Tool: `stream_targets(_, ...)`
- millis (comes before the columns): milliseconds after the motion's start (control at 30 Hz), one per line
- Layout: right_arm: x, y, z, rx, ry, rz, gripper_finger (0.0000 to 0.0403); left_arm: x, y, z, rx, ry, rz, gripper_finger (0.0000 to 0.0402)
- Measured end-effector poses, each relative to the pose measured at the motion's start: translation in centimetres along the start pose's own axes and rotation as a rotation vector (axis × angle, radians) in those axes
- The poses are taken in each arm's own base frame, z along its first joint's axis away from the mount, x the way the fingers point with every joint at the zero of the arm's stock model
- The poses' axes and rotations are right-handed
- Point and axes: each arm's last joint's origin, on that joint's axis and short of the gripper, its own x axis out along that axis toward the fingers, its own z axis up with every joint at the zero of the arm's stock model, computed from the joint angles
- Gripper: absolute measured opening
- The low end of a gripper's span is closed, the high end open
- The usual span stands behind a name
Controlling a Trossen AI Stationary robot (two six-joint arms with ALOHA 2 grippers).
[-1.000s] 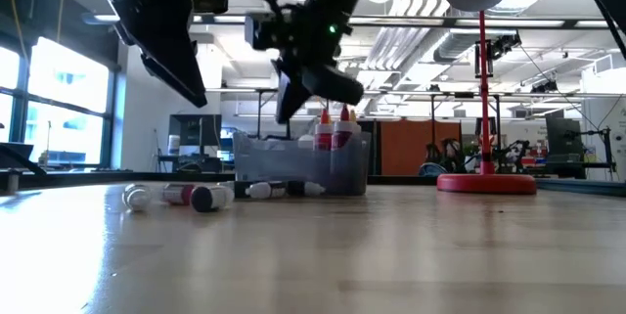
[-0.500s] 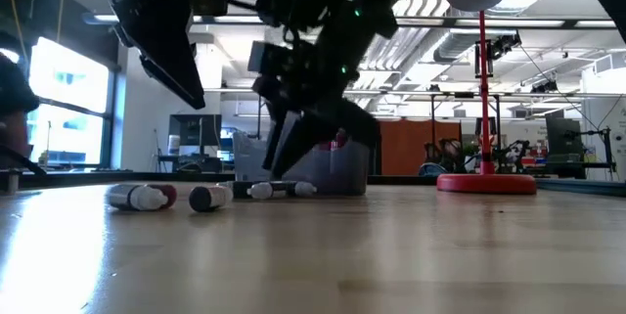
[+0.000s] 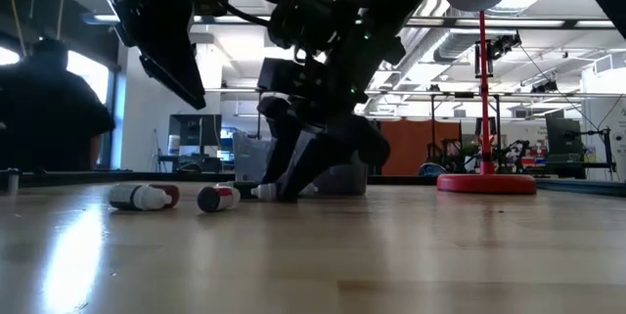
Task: Pick & Place food coloring
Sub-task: Put the small green food coloring bottle into the black bin
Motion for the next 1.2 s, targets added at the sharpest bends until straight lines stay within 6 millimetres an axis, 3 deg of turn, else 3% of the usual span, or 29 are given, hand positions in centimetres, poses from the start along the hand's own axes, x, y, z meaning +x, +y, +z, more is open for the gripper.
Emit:
stream_targets(233,0.0,0.2,-0.1,0.012,0.008,0.021,0.0188,0.0,0.0,0.0,-0.001,-0.004,0.000,0.0186)
stream_targets(633,0.1,0.7,0.0,0.108,0.027,0.023,0.0062,0.0,0.0,0.0,-0.001,-0.004,0.001,0.0186)
stream_targets(767,-0.2,0.8,0.7,0.094,0.074,-0.010,0.0061,0.0,0.0,0.0,-0.001,-0.005,0.001,0.0186)
stream_targets(900,-1.3,0.3,2.0,0.051,0.161,-0.073,0.0085,0.0,0.0,0.0,-0.002,-0.004,0.001,0.0186)
stream_targets(1067,-3.0,-1.1,3.9,0.035,0.145,-0.080,0.0080,0.0,0.0,0.0,-0.002,-0.005,-0.001,0.0186)
stream_targets(1200,-4.7,-3.3,4.8,0.025,0.177,-0.186,0.0062,0.0,0.0,0.0,-0.003,-0.005,-0.003,0.0186)
